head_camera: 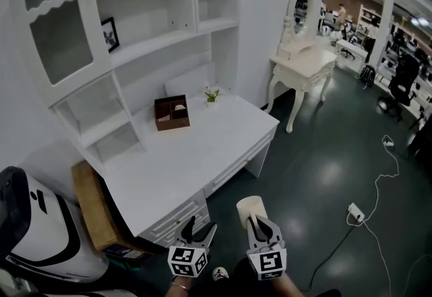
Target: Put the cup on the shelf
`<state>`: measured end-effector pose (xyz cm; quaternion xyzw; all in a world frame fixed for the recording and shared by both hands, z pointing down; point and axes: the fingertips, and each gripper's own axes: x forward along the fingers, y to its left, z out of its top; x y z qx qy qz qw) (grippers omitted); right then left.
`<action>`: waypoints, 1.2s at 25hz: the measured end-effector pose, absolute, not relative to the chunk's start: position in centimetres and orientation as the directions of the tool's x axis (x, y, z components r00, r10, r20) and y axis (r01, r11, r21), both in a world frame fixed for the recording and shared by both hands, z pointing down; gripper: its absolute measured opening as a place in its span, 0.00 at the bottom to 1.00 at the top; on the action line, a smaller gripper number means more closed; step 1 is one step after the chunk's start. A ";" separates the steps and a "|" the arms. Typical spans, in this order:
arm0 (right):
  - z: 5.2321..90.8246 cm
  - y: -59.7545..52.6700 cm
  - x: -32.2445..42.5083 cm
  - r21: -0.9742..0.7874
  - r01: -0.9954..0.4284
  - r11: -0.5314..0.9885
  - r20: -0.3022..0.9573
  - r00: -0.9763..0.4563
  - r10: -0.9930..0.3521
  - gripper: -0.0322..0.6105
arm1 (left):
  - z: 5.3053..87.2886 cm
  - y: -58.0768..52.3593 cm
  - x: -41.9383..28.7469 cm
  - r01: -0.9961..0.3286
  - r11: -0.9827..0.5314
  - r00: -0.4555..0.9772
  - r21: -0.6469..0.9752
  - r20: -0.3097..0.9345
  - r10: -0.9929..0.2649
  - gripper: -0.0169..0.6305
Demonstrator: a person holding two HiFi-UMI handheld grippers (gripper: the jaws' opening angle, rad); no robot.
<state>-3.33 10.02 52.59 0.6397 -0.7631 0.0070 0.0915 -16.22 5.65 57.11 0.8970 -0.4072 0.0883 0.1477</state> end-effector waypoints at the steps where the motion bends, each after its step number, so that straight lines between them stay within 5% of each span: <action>1: 52.7 9.7 -3.2 0.106 -0.978 0.178 0.151 -0.161 -0.975 0.13 | 57.3 5.3 -16.1 -0.754 -0.627 0.655 0.195 0.281 -0.701 0.47; 11: 54.3 2.9 -1.0 0.091 -0.971 0.221 0.149 -0.206 -0.967 0.13 | 58.2 -0.7 -14.2 -0.780 -0.595 0.625 0.193 0.276 -0.730 0.47; 30: 50.0 -23.9 5.9 0.120 -0.849 0.514 0.093 -0.506 -0.858 0.13 | 54.3 -23.5 -5.9 -0.906 -0.379 0.416 0.188 0.241 -0.877 0.47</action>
